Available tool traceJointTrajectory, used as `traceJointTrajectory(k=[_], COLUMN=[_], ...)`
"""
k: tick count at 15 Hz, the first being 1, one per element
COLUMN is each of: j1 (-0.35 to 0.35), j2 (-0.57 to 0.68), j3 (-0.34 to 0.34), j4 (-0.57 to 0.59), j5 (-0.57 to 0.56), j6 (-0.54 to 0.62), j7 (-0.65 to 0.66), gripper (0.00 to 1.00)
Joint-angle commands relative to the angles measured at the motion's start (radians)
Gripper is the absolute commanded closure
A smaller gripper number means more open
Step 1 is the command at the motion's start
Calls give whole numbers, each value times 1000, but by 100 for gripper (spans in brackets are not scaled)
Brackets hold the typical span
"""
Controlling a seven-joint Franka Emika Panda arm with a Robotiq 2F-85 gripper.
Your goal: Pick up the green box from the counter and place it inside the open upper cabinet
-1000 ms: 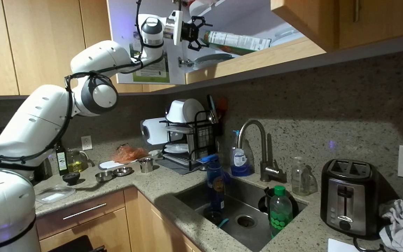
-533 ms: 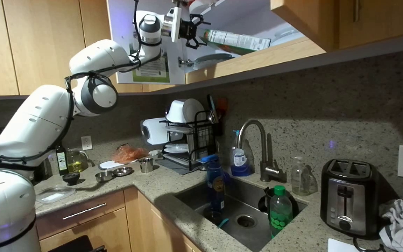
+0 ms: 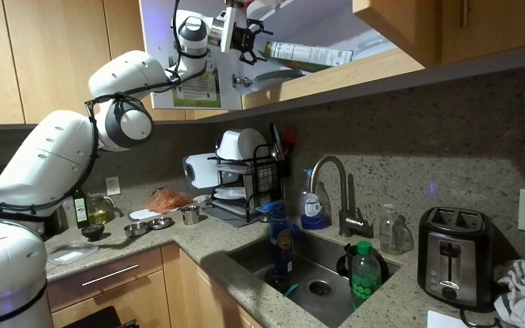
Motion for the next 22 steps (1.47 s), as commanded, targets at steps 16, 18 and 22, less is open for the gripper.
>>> traceJointTrajectory(k=[16,18,22], j1=[18,20,24], j2=[-27,-25,-13], j3=[-28,-31,-30], j4=[-8,-8,-3], j5=[83,90,106], j6=[-126,-134,-162], j7=[-107,-122,-158], gripper=[0,0,0])
